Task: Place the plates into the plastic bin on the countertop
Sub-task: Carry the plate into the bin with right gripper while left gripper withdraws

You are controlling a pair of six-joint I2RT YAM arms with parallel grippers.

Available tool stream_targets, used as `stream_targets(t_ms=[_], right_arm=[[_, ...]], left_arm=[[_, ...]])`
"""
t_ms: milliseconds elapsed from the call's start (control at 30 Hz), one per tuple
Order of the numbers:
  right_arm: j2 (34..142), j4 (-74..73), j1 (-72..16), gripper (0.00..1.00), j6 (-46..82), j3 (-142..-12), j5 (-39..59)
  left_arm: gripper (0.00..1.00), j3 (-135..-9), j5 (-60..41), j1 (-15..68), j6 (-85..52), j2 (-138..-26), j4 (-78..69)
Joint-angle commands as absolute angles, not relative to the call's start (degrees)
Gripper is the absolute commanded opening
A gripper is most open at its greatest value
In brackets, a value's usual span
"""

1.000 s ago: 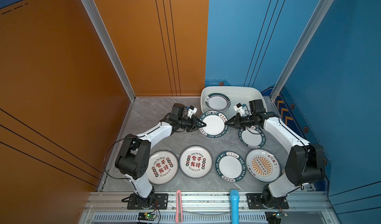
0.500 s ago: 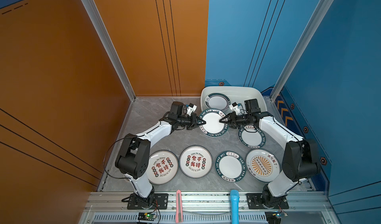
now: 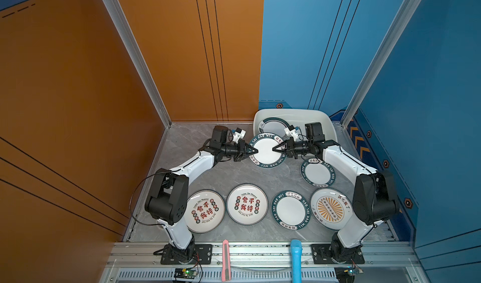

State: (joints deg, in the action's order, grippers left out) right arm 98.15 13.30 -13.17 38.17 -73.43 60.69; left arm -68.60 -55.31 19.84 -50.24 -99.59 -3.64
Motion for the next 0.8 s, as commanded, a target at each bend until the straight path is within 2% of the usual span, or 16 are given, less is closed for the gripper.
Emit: stream_targets(t_ms=[0, 100, 333, 400, 467, 600, 767], right_arm=[[99.07, 11.25, -14.87, 0.01, 40.32, -76.52, 59.15], [99.15, 12.63, -13.62, 0.00, 40.17, -77.94, 57.81], [101.14, 24.58, -8.26, 0.00, 35.15, -86.09, 51.98], [101.97, 28.80, -6.32, 0.00, 33.47, -88.94, 48.97], [103.10, 32.64, -4.33, 0.00, 32.10, -91.87, 45.67], [105.65, 38.12, -0.41, 0.00, 31.55, -97.33, 39.62], [109.72, 42.26, 3.82, 0.00, 33.62, -104.18, 31.21]], left_arm=[[0.28, -69.75, -56.39, 21.37, -47.64, -100.03, -3.32], [0.42, -69.79, -55.54, 20.76, -45.96, -99.35, -0.98], [0.68, -70.44, -53.52, 19.65, -39.97, -96.83, 6.61], [0.80, -70.85, -52.30, 19.27, -37.36, -95.89, 10.10], [0.99, -71.06, -50.49, 18.71, -34.80, -94.53, 14.38], [0.98, -70.15, -43.49, 17.06, -30.63, -89.54, 19.66], [0.98, -63.64, -37.49, 10.44, -34.55, -81.48, 15.84]])
